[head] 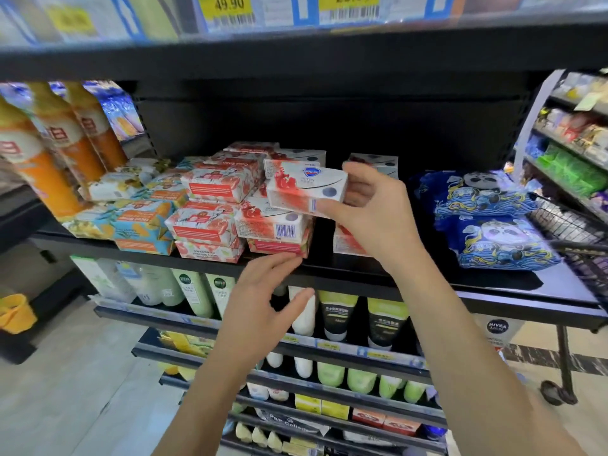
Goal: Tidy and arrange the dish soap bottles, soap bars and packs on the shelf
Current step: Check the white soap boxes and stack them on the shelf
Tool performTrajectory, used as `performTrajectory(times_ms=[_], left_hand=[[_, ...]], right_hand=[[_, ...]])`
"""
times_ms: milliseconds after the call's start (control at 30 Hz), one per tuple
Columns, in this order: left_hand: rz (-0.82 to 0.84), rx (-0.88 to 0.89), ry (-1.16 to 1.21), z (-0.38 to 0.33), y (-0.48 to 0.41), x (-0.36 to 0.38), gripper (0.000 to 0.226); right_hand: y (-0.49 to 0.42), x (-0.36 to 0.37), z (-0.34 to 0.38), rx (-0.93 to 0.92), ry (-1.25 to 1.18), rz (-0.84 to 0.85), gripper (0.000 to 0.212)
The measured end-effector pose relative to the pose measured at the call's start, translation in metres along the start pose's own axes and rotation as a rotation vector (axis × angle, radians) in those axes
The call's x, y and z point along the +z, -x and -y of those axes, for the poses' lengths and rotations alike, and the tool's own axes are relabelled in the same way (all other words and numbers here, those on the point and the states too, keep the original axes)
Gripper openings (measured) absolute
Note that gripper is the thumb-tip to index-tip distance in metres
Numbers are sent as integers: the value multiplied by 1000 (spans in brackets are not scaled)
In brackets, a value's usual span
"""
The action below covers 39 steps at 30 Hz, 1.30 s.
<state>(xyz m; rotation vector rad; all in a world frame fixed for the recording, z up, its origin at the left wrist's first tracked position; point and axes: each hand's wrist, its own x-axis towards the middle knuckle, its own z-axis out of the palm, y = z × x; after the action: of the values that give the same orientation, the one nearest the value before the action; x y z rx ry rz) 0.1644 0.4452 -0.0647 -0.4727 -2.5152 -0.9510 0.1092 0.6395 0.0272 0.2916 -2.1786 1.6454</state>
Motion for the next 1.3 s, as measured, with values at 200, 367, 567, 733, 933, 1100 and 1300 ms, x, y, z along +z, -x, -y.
performTrajectory(times_ms=[200, 367, 567, 733, 933, 1100, 1300], left_hand=[[-85, 92, -113, 21, -1, 26, 42], [-156, 100, -99, 25, -2, 34, 39], [-162, 73, -49, 27, -4, 36, 37], [-194, 55, -21, 25, -3, 38, 36], [-181, 41, -4, 20, 0, 36, 38], [-154, -108, 215, -10, 6, 19, 38], [-122, -341, 685, -52, 17, 5, 31]], right_hand=[[-46, 37, -14, 26, 124, -8, 75], [-36, 28, -11, -29, 203, -64, 63], [17, -29, -31, -4, 526, -69, 74], [34, -39, -51, 113, 538, -26, 79], [35, -44, -54, 147, 476, -69, 82], [66, -48, -45, 42, 319, -91, 77], [104, -48, -45, -103, 154, -104, 75]])
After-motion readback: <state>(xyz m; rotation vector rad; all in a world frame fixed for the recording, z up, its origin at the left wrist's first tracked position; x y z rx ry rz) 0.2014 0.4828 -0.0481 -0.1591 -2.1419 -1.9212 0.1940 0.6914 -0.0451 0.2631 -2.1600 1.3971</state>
